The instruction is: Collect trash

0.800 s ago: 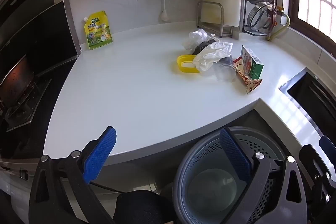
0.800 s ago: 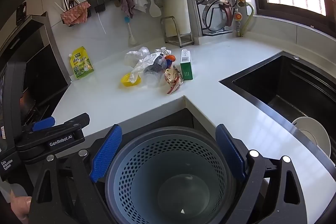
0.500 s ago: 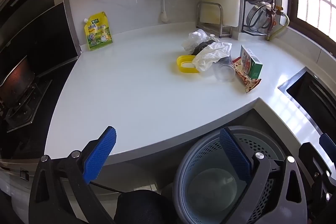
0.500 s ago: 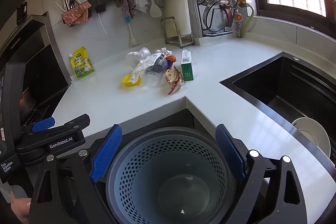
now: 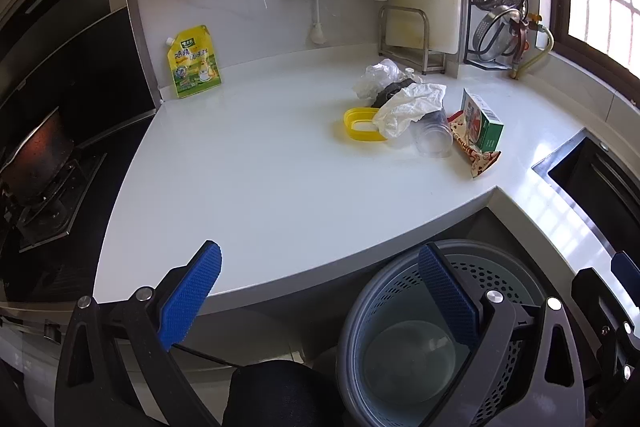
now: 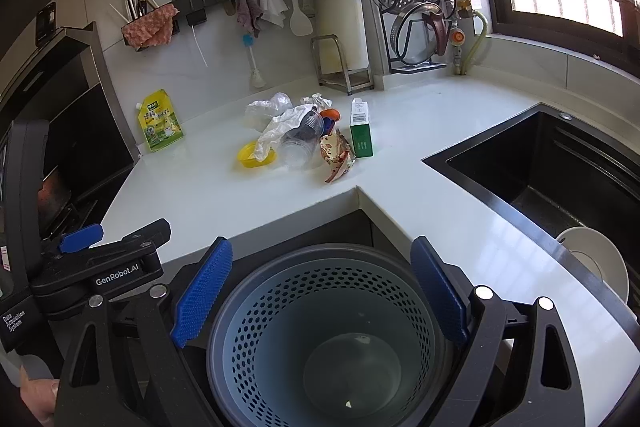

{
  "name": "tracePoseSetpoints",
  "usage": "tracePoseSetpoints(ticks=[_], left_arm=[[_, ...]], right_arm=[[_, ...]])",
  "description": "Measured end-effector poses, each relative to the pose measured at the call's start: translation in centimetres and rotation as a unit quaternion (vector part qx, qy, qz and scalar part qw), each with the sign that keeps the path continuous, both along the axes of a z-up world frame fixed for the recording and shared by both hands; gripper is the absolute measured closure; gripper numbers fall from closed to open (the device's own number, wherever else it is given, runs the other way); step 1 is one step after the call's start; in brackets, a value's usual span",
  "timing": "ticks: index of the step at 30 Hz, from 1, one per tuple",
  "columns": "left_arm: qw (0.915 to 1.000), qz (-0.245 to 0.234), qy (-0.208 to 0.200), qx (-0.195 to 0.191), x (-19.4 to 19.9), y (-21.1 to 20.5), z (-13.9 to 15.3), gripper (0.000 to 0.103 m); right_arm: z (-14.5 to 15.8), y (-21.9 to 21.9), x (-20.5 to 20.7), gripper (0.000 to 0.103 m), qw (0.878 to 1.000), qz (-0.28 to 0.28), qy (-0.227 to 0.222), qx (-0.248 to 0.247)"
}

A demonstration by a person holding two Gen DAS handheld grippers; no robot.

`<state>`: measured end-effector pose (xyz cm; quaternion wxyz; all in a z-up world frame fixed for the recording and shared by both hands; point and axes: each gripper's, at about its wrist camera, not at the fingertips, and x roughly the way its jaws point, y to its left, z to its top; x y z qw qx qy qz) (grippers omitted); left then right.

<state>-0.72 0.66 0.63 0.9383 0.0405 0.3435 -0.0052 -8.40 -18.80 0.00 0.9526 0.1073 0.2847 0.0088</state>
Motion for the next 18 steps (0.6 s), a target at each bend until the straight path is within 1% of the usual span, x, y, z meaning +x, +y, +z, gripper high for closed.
tracePoseSetpoints(ticks=[18], left_arm=[[1.0000,-0.003,-0.009,0.000,-0.9,-0.3,1.1,0.006]], right_arm=[[0.6,-0.2,-0.8,0.016,1.000,-0.004,-0.008,-0.002]])
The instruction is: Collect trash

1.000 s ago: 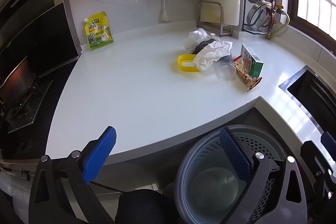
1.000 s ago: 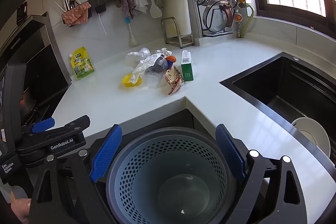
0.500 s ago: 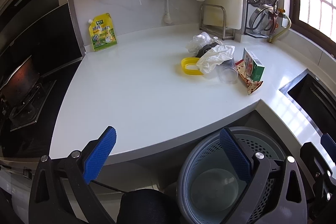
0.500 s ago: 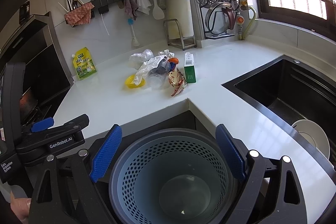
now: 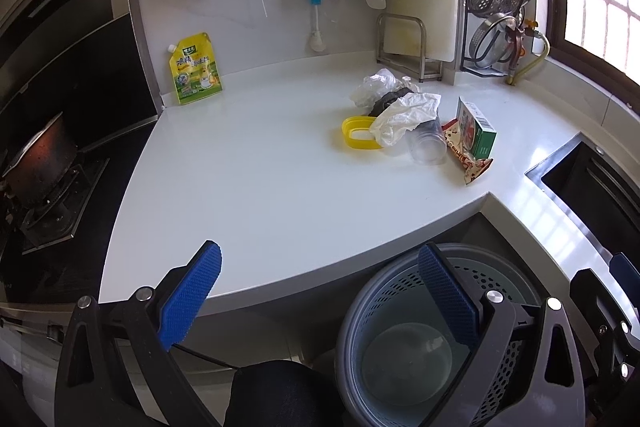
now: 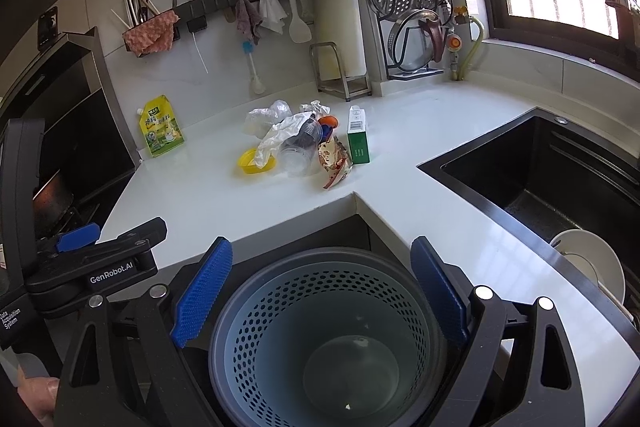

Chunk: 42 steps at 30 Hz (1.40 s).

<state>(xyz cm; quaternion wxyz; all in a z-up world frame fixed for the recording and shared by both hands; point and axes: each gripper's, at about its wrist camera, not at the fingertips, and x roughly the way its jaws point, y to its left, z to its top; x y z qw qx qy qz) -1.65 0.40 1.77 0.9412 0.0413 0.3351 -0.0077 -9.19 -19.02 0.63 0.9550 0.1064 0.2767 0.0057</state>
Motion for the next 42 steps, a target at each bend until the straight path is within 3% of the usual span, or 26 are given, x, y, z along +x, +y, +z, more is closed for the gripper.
tracePoseSetpoints(ticks=[42], left_arm=[[0.9999,0.005,0.003,-0.010,-0.60,0.58,0.07,0.006]], right_arm=[[0.46,0.43,-0.64,0.016,1.000,0.000,-0.001,-0.005]])
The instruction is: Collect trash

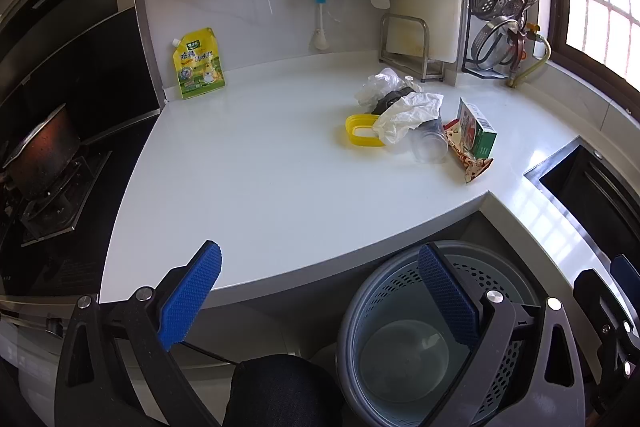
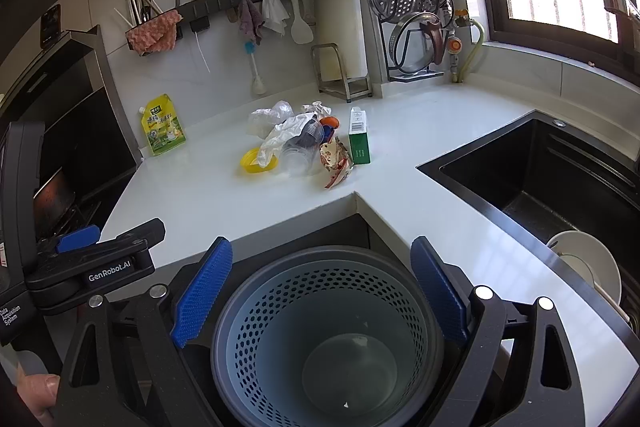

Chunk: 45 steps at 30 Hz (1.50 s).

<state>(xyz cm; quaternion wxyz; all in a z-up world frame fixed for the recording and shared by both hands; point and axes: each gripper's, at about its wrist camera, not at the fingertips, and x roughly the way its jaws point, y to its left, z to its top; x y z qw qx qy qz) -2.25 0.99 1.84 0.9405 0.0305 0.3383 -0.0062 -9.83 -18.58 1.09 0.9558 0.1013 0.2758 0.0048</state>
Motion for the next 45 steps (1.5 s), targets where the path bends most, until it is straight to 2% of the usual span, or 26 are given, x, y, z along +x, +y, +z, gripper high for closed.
tracePoseSetpoints(ticks=[12,20,29,33,41,45], left_arm=[[1.0000,0.001,0.005,-0.003,0.4,0.0,-1.0,0.006],[0.9999,-0.001,0.011,0.004,3.6,-0.6,-2.5,0.006],[0.9996,-0.006,0.012,-0.026,10.2,-1.7,-2.5,0.006],[0.9995,-0.018,0.013,-0.021,12.7,-2.9,-2.6,0.006],[0.9993,-0.028,0.013,-0.021,15.2,-4.2,-3.2,0.006],[0.9991,-0.035,0.016,-0.015,15.7,-4.9,-3.8,0.006]], right_arm=[[-1.4,-0.4,0.8,0.016,1.000,0.000,0.012,0.004],[-3.6,-2.1,4.2,0.016,0.999,-0.001,0.042,0.002],[-2.5,-5.3,11.7,0.016,0.998,-0.016,0.056,0.008],[-2.2,-6.4,15.6,0.016,0.998,-0.025,0.063,0.013],[-3.1,-7.4,22.7,0.017,0.995,-0.028,0.094,0.019],[-3.2,-7.1,25.4,0.017,0.994,-0.032,0.100,0.001]])
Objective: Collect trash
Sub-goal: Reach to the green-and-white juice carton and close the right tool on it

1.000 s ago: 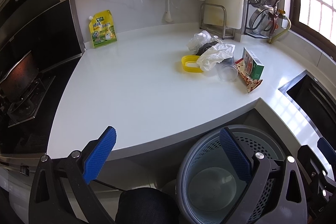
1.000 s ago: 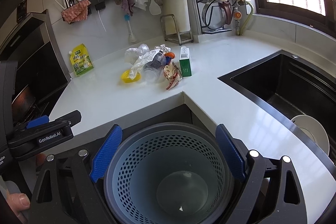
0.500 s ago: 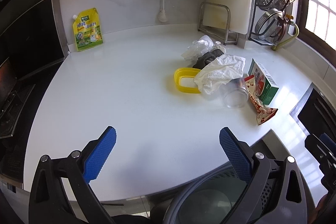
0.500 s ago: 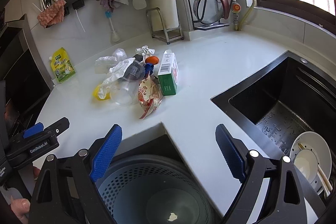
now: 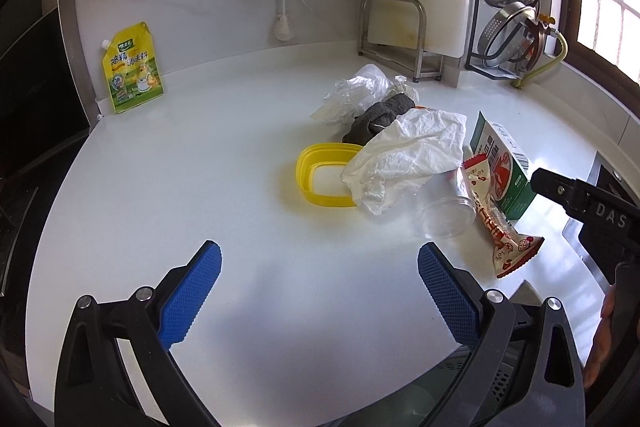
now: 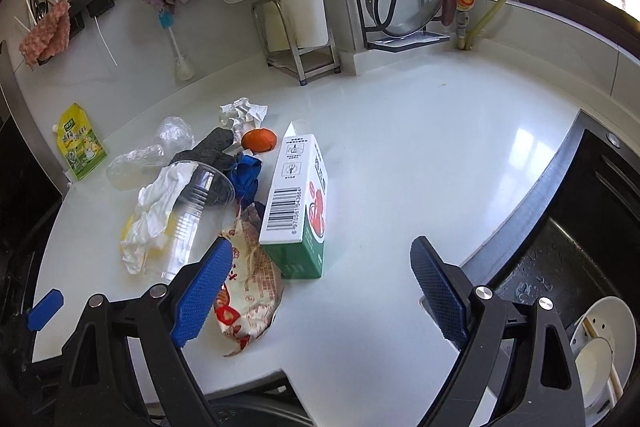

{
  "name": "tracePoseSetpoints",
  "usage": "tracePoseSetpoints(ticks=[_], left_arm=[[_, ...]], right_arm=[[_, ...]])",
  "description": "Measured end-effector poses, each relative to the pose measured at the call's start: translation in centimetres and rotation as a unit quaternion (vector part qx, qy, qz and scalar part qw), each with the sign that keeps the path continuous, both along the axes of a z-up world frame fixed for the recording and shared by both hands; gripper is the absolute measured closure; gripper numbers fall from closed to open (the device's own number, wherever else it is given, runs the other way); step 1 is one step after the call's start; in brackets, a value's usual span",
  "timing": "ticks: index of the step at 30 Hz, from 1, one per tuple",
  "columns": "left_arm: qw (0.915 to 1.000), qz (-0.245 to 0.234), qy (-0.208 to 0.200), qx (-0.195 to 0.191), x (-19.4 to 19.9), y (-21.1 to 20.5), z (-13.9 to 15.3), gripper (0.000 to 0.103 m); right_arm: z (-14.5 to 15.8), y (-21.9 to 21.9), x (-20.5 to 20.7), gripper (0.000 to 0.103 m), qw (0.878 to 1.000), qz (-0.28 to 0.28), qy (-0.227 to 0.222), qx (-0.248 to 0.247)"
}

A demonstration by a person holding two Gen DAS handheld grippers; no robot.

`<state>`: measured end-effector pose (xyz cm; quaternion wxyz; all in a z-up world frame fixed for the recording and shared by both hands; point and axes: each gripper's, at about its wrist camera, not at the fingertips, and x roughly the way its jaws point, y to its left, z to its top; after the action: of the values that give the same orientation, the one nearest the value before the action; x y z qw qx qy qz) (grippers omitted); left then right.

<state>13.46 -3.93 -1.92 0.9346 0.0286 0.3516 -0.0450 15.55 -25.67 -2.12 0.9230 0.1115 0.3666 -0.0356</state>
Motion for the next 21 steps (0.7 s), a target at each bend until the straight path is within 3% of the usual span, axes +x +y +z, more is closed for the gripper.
tracePoseSetpoints(ticks=[8,10,12,13,15,21], left_arm=[[0.9999,-0.010,0.006,-0.002,0.3,-0.9,-0.5,0.006],[0.9999,-0.013,0.008,-0.002,0.4,-1.2,-0.6,0.006],[0.9998,-0.015,0.012,-0.004,0.4,-1.4,-0.7,0.006],[0.9998,-0.016,0.014,-0.006,0.5,-1.5,-0.8,0.006],[0.9997,-0.017,0.016,-0.009,0.4,-1.8,-0.8,0.006],[0.9991,-0.029,0.017,-0.024,0.0,-3.2,-0.5,0.006]], right_arm=[[-0.9,0.2,3.3,0.017,0.999,0.001,0.027,-0.031],[-1.1,0.3,3.8,0.025,0.999,0.007,0.032,-0.034],[-1.4,0.3,4.2,0.045,0.998,0.015,0.046,-0.036],[-1.6,0.3,4.4,0.049,0.998,0.019,0.052,-0.036],[-1.9,0.3,4.6,0.073,0.997,0.029,0.061,-0.031],[-0.7,-0.5,3.6,0.078,0.998,0.039,0.041,-0.028]])
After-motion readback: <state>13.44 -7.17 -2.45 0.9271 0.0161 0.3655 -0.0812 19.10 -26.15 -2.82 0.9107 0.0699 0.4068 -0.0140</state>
